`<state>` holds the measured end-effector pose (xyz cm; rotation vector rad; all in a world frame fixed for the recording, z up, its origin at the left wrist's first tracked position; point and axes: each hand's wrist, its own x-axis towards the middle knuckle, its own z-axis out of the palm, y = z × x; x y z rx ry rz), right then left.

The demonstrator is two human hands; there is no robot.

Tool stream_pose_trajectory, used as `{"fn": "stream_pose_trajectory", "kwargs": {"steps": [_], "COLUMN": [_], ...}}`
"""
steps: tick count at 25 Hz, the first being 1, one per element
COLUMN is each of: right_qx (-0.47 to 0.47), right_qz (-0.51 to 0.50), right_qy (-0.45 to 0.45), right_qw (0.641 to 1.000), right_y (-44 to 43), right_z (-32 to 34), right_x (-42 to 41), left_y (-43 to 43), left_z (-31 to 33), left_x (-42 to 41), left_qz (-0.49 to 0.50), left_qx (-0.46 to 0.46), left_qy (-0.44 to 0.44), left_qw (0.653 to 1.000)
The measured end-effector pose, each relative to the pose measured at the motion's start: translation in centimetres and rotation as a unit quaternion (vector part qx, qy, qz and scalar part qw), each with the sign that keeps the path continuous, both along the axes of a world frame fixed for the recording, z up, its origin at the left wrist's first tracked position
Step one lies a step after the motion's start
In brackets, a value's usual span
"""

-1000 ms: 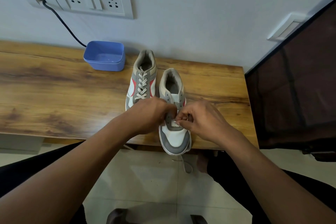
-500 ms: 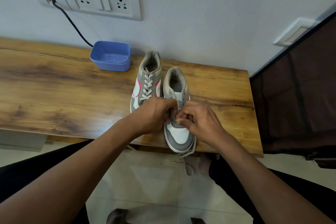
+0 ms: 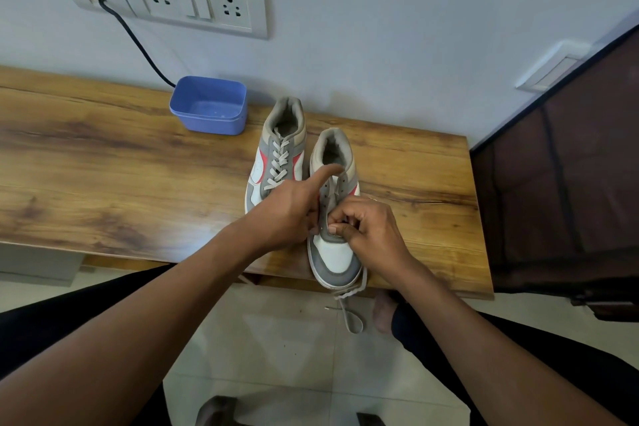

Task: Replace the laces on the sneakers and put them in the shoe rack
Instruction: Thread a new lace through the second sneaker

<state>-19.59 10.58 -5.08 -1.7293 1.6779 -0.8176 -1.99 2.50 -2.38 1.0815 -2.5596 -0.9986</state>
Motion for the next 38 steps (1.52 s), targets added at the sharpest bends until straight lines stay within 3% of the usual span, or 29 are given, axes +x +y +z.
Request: {"fn": "stream_pose_trajectory", "kwargs": {"steps": [6,9,13,16,20,25,29,36,38], "right_qx": [0.111,0.158,0.188,0.18,0.159,0.143,0.139,0.121,0.125], "right_qz": [-0.035,-0.058,-0.059,-0.057,-0.054,-0.056,-0.052,-0.038,-0.033], "right_qy": [0.002,-0.05,-0.055,-0.029,0.023,0.029,0.021,0.16,0.158], "right_qw": [0.993,0.984,0.979,0.982,0.986,0.988,0.989,0.979,0.979], "right_y": [-0.4,-0.8,-1.4,-2.1,-3.1,-3.4,-3.4,-3.8,-3.9], "right_z": [1.8,3.0,4.6,5.1,5.1,4.2,4.3,5.1,5.0], "right_x": [0.3,0.1,0.0,0.0,0.2,0.2,0.3,-0.2,-0.2], "left_y": [0.3,0.3,-0.2,0.1,0.3,-1.5,-1.5,-0.7,-0.5], "left_z": [0.0,0.3,1.3,1.1,0.9,3.2,3.3,2.4,2.2], "left_x": [-0.2,-0.1,0.3,0.3,-0.4,3.1,3.7,1.2,0.8], "left_qz": [0.023,0.039,0.097,0.076,0.064,0.024,0.021,0.09,0.076], "left_qx": [-0.01,-0.021,0.049,0.093,0.073,0.288,0.334,0.339,0.289], "left_qy": [0.01,0.026,0.006,-0.029,-0.071,-0.082,-0.127,-0.102,-0.111], "left_qw": [1.0,0.999,0.994,0.992,0.993,0.954,0.934,0.931,0.948]}}
